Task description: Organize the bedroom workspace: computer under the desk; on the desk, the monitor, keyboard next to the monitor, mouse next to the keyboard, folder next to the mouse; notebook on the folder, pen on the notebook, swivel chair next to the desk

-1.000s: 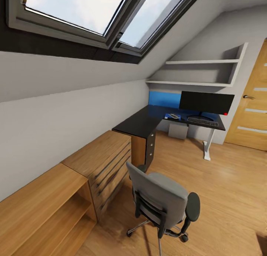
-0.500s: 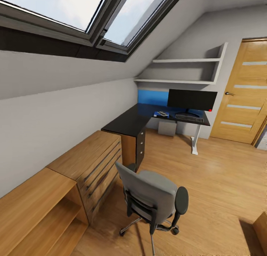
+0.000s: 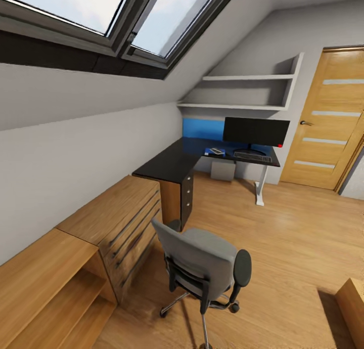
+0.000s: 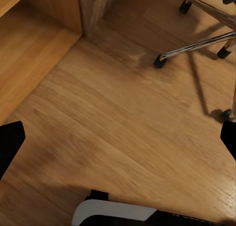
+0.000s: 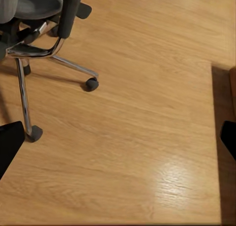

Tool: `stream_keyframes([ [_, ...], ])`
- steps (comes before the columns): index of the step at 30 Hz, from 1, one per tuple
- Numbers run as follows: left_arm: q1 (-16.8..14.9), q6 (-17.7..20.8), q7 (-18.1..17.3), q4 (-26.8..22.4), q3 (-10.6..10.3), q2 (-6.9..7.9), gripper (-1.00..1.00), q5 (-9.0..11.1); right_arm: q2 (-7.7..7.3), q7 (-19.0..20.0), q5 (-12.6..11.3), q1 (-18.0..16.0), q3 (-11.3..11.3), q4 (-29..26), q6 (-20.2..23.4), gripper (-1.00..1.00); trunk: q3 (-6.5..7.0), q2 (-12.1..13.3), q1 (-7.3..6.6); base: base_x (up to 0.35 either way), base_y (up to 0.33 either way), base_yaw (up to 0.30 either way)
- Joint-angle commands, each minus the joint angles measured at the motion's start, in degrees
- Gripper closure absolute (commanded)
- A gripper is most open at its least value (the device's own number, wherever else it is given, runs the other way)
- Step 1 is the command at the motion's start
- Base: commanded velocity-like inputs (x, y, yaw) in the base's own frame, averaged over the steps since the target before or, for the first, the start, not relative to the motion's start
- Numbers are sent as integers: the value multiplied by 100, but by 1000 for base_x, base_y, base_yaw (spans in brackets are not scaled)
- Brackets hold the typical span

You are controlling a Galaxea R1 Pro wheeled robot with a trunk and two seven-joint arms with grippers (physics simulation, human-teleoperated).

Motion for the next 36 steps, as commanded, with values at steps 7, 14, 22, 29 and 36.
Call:
stream_keyframes([
  [7,-5,-21,-35,5,51,1,-100,-18,2,-34,-18,-7,49,12,-13,-100,-62,-13,3,3,182,-141],
  [14,-6,-23,-35,5,51,1,-100,-15,1,-34,-18,-7,49,12,-13,-100,-70,-13,3,27,127,-242],
  [22,-5,-24,-35,5,51,4,-100,-15,1,-34,-18,-7,49,12,-13,-100,-70,-13,3,3,13,-265],
  [29,-5,-24,-35,5,51,7,-100,-15,1,-34,-18,-7,49,12,-13,-100,-59,-13,3,0,1,-268],
  [36,-5,-24,-35,5,51,9,-100,-15,1,-34,-18,-7,49,12,-13,-100,-45,-13,3,0,66,-268],
])
